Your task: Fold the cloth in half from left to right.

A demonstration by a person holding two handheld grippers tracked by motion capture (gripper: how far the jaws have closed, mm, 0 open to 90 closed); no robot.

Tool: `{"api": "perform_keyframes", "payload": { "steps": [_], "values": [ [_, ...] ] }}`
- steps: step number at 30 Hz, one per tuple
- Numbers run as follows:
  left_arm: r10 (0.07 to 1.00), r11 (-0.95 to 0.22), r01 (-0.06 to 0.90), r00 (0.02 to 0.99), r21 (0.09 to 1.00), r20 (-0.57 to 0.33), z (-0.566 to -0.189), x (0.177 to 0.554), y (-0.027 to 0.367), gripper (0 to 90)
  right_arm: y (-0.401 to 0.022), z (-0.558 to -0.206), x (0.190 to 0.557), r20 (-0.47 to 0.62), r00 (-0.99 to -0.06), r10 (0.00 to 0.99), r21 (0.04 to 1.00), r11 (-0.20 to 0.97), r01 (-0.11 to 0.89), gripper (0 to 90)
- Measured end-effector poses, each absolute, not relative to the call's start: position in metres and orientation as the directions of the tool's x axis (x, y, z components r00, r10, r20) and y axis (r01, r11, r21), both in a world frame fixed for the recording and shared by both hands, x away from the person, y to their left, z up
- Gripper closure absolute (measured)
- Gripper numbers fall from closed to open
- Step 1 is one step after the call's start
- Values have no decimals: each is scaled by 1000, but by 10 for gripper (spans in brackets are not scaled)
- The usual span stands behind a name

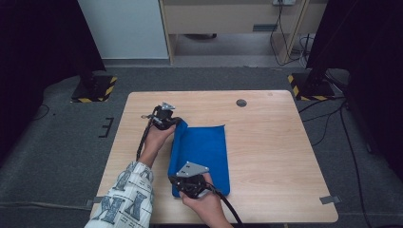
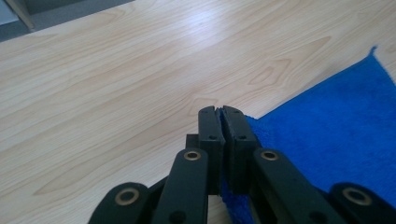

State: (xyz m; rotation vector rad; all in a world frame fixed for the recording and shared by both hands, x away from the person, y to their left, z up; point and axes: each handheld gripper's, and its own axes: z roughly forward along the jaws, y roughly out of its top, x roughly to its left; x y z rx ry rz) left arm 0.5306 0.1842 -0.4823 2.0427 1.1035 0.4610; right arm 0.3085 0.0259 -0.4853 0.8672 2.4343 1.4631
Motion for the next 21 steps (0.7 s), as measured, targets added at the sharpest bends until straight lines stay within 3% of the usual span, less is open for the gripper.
{"api": "perform_keyframes", "payload": {
  "steps": [8, 21],
  "values": [
    [838, -301, 513, 544, 804, -33, -464, 522, 172, 869, 4, -477, 304, 130, -802, 584, 860, 336, 384, 870],
    [809, -321, 509, 586, 799, -48, -457, 525, 151, 867, -15, -475, 300, 121, -789, 602, 857, 338, 389, 869]
  ]
}}
